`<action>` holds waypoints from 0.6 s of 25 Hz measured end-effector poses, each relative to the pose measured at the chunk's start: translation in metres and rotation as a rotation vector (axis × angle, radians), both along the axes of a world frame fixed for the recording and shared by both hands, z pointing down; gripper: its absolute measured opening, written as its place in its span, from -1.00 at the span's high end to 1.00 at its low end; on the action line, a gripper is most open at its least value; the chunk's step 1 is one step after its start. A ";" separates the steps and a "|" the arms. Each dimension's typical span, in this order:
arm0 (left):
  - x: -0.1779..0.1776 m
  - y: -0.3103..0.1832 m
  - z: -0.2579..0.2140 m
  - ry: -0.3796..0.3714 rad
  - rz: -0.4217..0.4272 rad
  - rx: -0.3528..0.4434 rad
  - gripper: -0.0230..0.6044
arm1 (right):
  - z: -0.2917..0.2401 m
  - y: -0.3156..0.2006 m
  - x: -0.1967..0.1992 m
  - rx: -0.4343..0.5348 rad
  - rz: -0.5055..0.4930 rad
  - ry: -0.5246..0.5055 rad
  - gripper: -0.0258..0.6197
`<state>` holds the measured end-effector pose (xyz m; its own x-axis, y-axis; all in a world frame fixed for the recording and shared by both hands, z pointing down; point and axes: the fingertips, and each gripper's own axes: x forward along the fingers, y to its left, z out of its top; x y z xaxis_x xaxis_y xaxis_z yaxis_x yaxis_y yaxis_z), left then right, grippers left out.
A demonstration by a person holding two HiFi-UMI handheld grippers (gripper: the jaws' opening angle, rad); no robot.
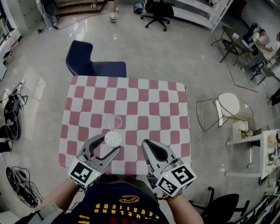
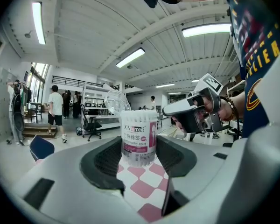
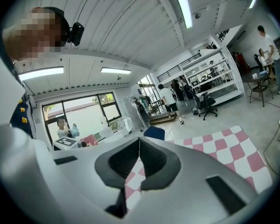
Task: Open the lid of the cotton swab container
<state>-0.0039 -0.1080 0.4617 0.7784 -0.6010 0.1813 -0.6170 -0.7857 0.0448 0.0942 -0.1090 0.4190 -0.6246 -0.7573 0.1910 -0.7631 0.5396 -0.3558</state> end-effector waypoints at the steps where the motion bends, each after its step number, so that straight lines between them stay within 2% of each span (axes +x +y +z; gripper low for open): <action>1: 0.000 0.001 0.000 -0.001 0.001 0.001 0.17 | -0.001 0.000 0.000 0.004 -0.002 0.001 0.88; 15: 0.002 0.005 0.000 0.003 0.009 0.007 0.17 | -0.006 0.000 0.004 0.022 -0.001 -0.001 0.88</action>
